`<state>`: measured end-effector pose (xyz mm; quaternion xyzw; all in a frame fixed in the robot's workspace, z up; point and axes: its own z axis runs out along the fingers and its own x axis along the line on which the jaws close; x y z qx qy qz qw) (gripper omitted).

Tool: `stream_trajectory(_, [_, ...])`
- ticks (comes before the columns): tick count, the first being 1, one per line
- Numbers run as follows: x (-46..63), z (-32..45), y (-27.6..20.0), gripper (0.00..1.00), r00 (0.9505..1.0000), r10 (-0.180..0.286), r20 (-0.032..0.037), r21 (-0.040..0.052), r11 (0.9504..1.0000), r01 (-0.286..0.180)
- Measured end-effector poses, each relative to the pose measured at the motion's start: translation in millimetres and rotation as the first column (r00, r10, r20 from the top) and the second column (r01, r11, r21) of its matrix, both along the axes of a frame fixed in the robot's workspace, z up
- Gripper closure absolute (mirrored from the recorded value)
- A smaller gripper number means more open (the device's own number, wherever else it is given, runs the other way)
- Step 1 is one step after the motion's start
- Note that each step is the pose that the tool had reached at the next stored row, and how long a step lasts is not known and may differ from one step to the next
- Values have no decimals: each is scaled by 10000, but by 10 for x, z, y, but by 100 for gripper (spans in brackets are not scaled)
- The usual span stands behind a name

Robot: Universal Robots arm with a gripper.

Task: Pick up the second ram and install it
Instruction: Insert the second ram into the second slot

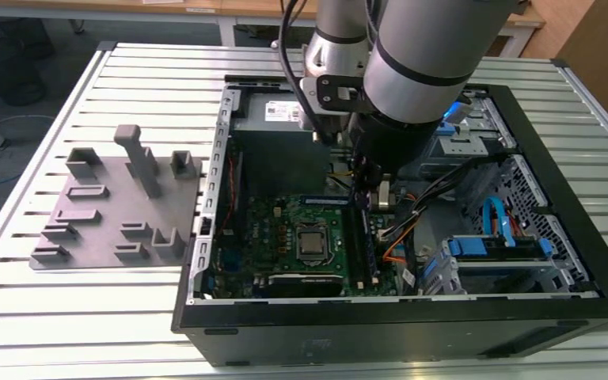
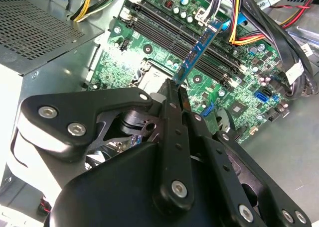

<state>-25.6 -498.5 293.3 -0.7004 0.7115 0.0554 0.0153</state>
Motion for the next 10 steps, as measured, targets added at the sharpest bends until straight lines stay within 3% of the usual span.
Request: stream_trajectory(10, [1,0,0,87,9999,-143,1,0,9999,143])
